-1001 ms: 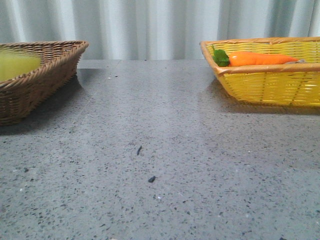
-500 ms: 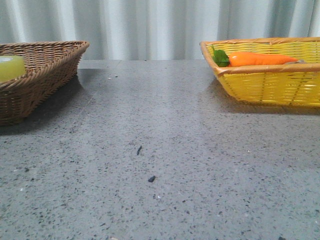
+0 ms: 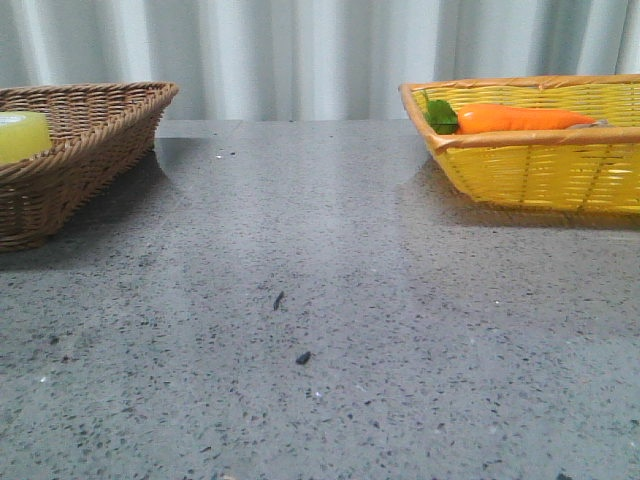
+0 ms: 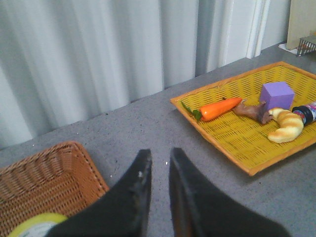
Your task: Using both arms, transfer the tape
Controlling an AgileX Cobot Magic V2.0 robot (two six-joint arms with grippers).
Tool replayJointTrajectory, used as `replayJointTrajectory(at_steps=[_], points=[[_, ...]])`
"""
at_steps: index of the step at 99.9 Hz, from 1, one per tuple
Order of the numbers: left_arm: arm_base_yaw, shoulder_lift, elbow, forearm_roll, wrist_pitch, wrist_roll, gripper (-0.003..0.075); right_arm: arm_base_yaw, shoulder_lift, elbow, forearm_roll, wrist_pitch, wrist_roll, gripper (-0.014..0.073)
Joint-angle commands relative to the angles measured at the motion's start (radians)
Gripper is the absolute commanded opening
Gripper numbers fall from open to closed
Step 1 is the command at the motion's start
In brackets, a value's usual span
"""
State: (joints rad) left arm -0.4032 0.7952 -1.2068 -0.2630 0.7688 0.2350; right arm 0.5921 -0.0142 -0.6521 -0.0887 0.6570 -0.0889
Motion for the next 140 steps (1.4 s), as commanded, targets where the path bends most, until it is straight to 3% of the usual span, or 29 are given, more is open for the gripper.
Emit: replayJointTrajectory(at_steps=[1,11,25,38,73,87,97,114,140], points=[[-0.010,-0.128,0.174,-0.007,-0.170,-0.003,-0.0005,-0.002,-0.006,-0.015,-0.018,-0.080,-0.003,-0.0041],[-0.010,-0.238,0.359,-0.009,-0.178,-0.004,-0.0020,-0.002,-0.006,-0.015,-0.021,-0.078,-0.003,-0.0041],[-0.010,-0.357,0.503,-0.085,-0.174,-0.004,-0.0020,-0.002,-0.006,-0.015,-0.021,-0.078,-0.003,-0.0041],[-0.010,-0.429,0.560,-0.158,-0.174,-0.004,-0.0020,-0.002,-0.006,-0.015,-0.021,-0.078,-0.003,-0.0041],[-0.010,-0.439,0.579,-0.186,-0.183,-0.004,-0.0020,-0.002,-0.006,-0.015,-0.021,-0.078,-0.003,-0.0041],[-0.010,-0.441,0.586,-0.027,-0.222,0.035,-0.0020,-0.002,-0.006,-0.015,-0.021,-0.074,-0.003,-0.0041],[-0.006,-0.463,0.674,0.094,-0.365,0.035,-0.0020,-0.002,-0.006,-0.015,-0.021,-0.074,-0.003,-0.0041],[0.087,-0.584,0.927,0.117,-0.719,-0.008,-0.0020,-0.002,-0.006,-0.015,-0.021,-0.074,-0.003,-0.0041],[0.244,-0.828,1.141,0.117,-0.590,-0.146,-0.0020,-0.002,-0.006,-0.015,-0.021,-0.074,-0.003,-0.0041]])
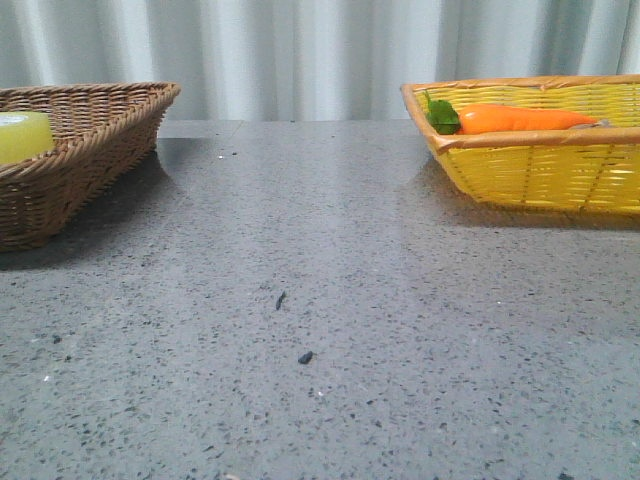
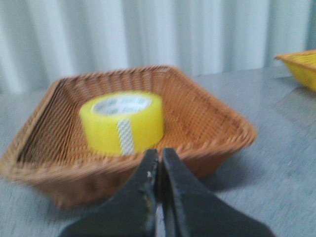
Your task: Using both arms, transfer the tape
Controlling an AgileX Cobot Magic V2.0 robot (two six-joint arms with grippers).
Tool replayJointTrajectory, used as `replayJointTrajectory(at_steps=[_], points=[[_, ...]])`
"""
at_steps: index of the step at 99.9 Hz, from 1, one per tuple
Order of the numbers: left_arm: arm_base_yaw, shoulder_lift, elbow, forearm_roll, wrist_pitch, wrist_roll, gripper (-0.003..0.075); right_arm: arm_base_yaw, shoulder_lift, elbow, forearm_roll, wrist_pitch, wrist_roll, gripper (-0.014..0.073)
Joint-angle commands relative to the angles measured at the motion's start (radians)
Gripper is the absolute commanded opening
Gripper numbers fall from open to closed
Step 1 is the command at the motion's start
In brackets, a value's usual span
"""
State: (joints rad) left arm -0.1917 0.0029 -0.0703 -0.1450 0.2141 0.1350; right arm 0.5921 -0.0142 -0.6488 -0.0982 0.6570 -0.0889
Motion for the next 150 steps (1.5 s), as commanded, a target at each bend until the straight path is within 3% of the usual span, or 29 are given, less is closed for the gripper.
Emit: replayJointTrajectory(at_steps=[1,28,35,124,136,150], points=[[0.034,-0.032,0.007,-0.001,-0.033,-0.046,-0.0020,-0.002,-0.006,-0.018,-0.011,-0.074,-0.003,-0.0041],[0.049,-0.035,0.084,-0.001,-0.009,-0.046,-0.0020,-0.002,-0.006,-0.018,-0.009,-0.067,-0.003,-0.0041],[0.049,-0.035,0.082,-0.001,0.059,-0.046,-0.0020,-0.002,-0.006,-0.018,-0.009,-0.067,-0.003,-0.0041],[0.049,-0.035,0.084,-0.008,0.059,-0.046,-0.0020,-0.005,-0.006,-0.015,-0.009,-0.067,-0.003,-0.0041],[0.049,-0.035,0.084,-0.008,0.059,-0.046,-0.0020,-0.068,-0.006,0.058,-0.127,-0.063,-0.003,-0.0041],[0.049,-0.035,0.084,-0.008,0.059,-0.046,-0.0020,-0.237,-0.006,0.231,-0.057,-0.142,0.076,-0.0041]])
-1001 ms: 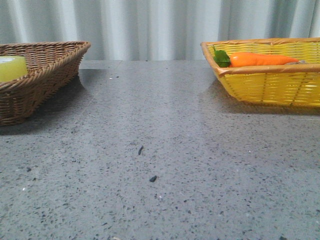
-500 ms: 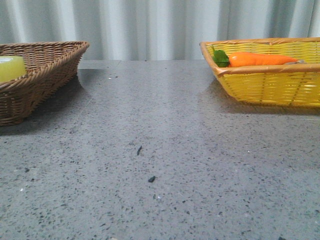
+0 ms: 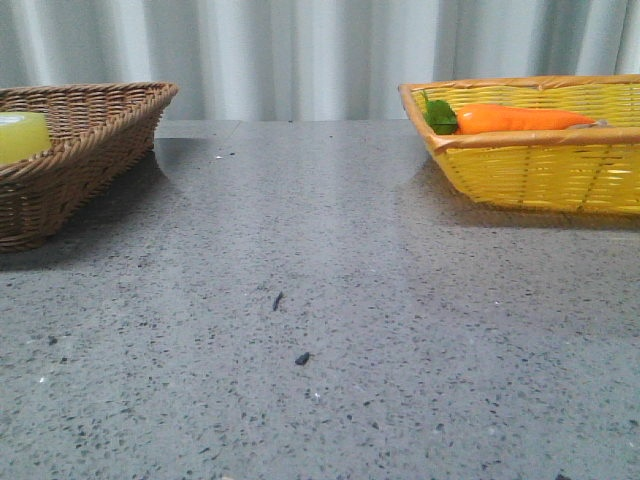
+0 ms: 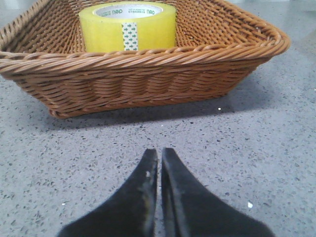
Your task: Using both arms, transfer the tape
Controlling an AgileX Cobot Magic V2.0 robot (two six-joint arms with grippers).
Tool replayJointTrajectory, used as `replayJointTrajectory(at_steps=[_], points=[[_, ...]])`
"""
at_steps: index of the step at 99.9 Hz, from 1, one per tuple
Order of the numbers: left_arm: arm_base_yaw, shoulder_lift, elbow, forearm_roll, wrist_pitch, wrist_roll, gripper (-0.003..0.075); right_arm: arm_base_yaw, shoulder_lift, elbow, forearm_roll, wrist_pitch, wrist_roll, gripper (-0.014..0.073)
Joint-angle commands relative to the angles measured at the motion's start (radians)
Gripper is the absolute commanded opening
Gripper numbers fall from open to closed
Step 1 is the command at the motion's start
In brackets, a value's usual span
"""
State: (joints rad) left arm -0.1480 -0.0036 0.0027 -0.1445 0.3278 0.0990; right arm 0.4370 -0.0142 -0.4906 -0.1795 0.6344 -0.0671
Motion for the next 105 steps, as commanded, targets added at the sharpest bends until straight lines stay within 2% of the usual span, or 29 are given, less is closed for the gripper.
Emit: replayJointTrajectory(at_steps=[1,17,24,29,35,40,105], points=[[0.005,-0.028,0.011,-0.008,-0.054,-0.010,-0.0020,-0.101,-0.006,0.084,0.039,-0.127,0.059,-0.0041],[0.005,-0.028,0.011,-0.008,-0.054,-0.010,-0.0020,-0.310,-0.006,0.383,0.212,-0.444,0.067,-0.0041],[0.005,-0.028,0.011,-0.008,-0.054,-0.010,-0.0020,-0.376,-0.006,0.485,0.233,-0.524,0.067,-0.0042],[0.005,-0.028,0.011,-0.008,-0.054,-0.010,-0.0020,-0.406,-0.006,0.528,0.233,-0.519,0.067,-0.0042],[0.005,-0.028,0.011,-0.008,-0.054,-0.010,-0.0020,-0.425,-0.010,0.521,0.226,-0.374,0.067,-0.0042],[0.005,-0.028,0.011,-0.008,-0.054,-0.010,-0.0020,-0.426,-0.012,0.525,0.226,-0.320,0.067,-0.0041],[0.005,-0.028,0.011,-0.008,-0.054,-0.010,-0.0020,-0.426,-0.014,0.525,0.224,-0.324,0.067,-0.0041]])
